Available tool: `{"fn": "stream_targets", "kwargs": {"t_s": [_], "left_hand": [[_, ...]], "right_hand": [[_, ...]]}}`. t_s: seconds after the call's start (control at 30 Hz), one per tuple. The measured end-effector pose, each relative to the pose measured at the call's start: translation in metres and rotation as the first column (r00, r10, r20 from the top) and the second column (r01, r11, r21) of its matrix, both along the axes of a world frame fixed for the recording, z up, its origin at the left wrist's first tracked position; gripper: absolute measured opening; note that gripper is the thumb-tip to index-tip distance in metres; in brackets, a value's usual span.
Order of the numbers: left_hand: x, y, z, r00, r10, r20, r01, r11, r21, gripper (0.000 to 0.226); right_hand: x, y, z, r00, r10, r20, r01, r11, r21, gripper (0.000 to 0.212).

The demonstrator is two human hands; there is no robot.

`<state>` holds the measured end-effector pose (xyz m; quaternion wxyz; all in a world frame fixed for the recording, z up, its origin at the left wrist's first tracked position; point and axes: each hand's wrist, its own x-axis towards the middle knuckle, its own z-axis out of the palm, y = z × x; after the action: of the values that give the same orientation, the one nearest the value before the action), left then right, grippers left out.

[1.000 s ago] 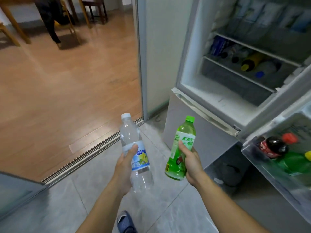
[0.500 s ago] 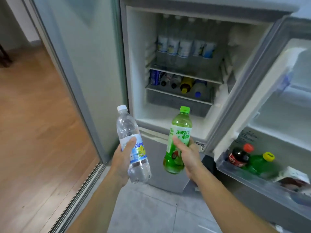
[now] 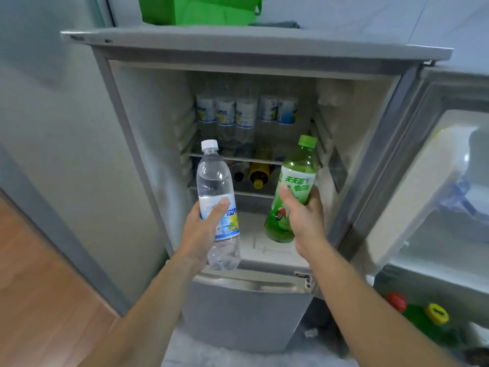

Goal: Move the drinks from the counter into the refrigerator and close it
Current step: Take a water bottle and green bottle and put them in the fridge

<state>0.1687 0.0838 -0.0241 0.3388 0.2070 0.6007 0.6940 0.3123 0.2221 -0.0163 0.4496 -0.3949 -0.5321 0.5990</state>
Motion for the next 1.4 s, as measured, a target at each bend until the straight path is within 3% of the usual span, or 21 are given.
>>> {"fn": "stream_targets", "kwargs": {"t_s": [0.13, 0.37, 0.47, 0.6, 1.1, 1.27, 1.4], "left_hand": [[-0.023, 0.049, 0.015, 0.996, -0.031, -0.082, 0.032, 0.999, 0.014, 0.022], [-0.064, 0.134, 0.046, 0.979, -0.085, -0.187, 0.103, 0.99, 0.092, 0.035], [-0.082, 0.164, 0.057, 0.964, -0.097, -0.248, 0.133, 0.982, 0.132, 0.03], [-0.101, 0.199, 0.065, 0.942, -0.109, -0.318, 0.172, 0.969, 0.178, 0.044], [-0.115, 0.268, 0.048, 0.94, -0.098, -0.326, 0.18, 0.956, 0.231, 0.045], [-0.111, 0.277, 0.047, 0.918, -0.126, -0.377, 0.216, 0.954, 0.206, 0.049], [-0.109, 0.281, 0.047, 0.903, -0.117, -0.413, 0.218, 0.954, 0.205, 0.05]], "right_hand": [[-0.026, 0.032, 0.016, 0.99, -0.136, 0.04, 0.132, 0.986, 0.098, 0.027], [-0.077, 0.101, 0.049, 0.969, -0.243, 0.038, 0.228, 0.947, 0.225, 0.029], [-0.099, 0.136, 0.059, 0.953, -0.283, 0.104, 0.244, 0.927, 0.284, 0.028], [-0.115, 0.179, 0.062, 0.924, -0.323, 0.203, 0.248, 0.913, 0.324, 0.041], [-0.139, 0.273, 0.064, 0.819, -0.353, 0.451, 0.272, 0.933, 0.236, 0.059], [-0.141, 0.276, 0.063, 0.831, -0.376, 0.409, 0.297, 0.923, 0.246, 0.059], [-0.133, 0.275, 0.049, 0.723, -0.411, 0.556, 0.274, 0.908, 0.316, 0.06]]}}
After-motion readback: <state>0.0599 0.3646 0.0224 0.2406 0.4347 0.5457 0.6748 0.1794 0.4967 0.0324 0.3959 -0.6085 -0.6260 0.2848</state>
